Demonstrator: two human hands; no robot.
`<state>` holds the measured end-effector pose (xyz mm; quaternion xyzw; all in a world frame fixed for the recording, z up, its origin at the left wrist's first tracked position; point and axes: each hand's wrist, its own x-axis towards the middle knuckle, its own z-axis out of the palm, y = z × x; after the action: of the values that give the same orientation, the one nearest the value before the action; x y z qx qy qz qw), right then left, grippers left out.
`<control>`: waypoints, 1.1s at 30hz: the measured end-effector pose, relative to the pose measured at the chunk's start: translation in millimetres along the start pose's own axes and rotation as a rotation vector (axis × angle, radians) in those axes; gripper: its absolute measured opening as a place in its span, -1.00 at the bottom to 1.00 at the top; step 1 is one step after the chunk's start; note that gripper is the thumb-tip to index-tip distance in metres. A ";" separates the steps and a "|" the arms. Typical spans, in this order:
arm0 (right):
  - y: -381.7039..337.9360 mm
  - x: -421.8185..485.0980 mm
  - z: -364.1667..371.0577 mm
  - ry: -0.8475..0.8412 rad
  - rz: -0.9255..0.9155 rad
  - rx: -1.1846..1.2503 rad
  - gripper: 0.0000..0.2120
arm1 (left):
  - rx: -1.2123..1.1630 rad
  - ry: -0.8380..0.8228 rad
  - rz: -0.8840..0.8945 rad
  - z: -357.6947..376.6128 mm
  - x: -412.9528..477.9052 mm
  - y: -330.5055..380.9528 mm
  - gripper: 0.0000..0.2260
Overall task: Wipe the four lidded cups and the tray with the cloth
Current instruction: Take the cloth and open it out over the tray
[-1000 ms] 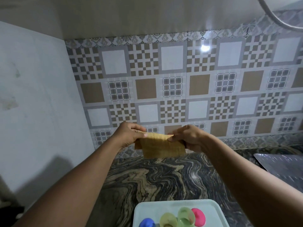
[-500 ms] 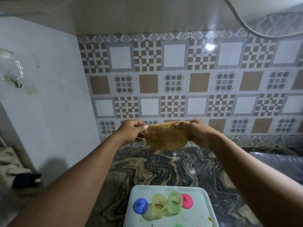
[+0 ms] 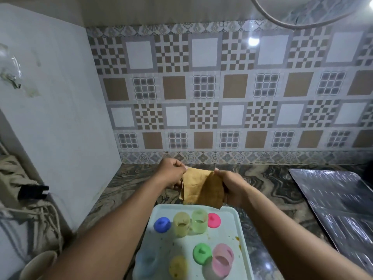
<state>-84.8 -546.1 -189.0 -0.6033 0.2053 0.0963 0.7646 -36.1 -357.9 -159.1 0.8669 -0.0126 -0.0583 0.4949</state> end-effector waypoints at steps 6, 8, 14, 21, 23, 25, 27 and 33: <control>21.3 -10.1 6.1 -0.191 0.044 0.117 -0.64 | -0.130 -0.031 -0.090 21.4 -20.1 8.8 -0.88; 23.7 -15.5 5.3 -0.256 0.038 0.152 -0.69 | -0.211 0.017 -0.139 20.7 -20.7 7.5 -0.89; 30.6 -15.1 9.7 -0.095 -0.004 0.233 -0.64 | -0.397 0.099 -0.252 9.6 -19.7 -2.3 -0.90; 25.6 -18.5 19.9 -0.025 -0.060 0.125 -0.72 | -0.355 0.025 -0.231 15.1 -23.6 4.8 -0.87; 24.5 -16.8 23.6 -0.066 -0.063 0.170 -0.72 | -0.318 -0.066 -0.210 17.9 -26.7 11.8 -0.81; 26.3 -14.1 27.7 -0.118 0.005 0.265 -0.66 | -0.329 -0.162 -0.201 19.1 -30.3 18.7 -0.76; 30.8 -11.7 28.2 -0.141 0.069 0.355 -0.54 | -0.328 -0.192 -0.178 18.4 -30.1 20.9 -0.77; 40.8 -7.5 27.2 -0.181 0.107 0.291 -0.66 | 0.139 -0.019 0.058 -7.9 -10.0 -0.8 -0.91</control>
<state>-102.3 -508.9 -216.8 -0.4634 0.1791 0.1602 0.8529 -45.2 -349.9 -154.9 0.8978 -0.0462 -0.0511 0.4349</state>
